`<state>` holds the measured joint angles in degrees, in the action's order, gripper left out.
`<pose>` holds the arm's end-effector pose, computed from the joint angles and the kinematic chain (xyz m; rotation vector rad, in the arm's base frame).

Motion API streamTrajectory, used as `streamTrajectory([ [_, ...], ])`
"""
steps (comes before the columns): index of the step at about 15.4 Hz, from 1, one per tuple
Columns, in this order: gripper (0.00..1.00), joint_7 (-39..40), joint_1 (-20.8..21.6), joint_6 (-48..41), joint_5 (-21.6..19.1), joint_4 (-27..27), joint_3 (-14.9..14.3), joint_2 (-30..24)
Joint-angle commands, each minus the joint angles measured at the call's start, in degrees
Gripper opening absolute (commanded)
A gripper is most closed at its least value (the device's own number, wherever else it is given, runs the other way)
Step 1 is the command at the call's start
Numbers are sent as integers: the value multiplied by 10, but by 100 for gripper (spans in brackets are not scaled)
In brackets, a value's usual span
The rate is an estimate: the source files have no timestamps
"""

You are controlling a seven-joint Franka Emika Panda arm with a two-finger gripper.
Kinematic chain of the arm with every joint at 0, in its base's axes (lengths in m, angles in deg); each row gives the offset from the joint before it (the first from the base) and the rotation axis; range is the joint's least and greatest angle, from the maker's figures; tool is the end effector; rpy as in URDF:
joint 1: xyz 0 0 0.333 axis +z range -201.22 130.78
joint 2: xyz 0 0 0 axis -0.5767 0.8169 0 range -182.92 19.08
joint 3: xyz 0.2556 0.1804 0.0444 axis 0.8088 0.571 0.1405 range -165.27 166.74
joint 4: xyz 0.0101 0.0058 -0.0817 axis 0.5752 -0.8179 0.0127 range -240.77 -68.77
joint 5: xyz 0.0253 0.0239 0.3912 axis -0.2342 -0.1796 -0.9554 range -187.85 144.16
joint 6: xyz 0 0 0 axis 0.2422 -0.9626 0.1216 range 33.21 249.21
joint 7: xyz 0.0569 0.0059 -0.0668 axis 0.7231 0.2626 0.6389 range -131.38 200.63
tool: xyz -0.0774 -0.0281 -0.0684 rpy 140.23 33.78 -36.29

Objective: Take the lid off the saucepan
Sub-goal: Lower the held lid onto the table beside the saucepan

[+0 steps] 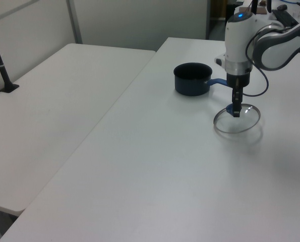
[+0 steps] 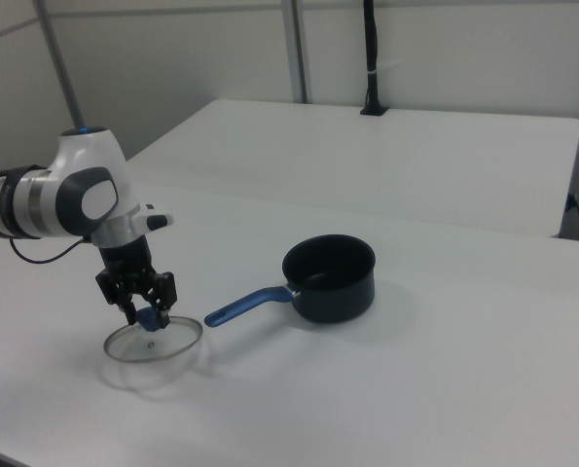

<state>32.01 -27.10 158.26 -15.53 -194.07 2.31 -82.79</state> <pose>0.5029 0.0815 0.3629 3.0293 0.2870 -0.1012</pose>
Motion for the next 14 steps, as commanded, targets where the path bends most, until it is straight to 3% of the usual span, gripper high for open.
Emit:
streamTrajectory([
  [1, 59, -1, 13, 6, 14, 1, 1, 12],
  [7, 61, -1, 17, 6, 25, 2, 1, 27],
  [14, 83, -1, 16, 4, 29, 4, 1, 28],
])
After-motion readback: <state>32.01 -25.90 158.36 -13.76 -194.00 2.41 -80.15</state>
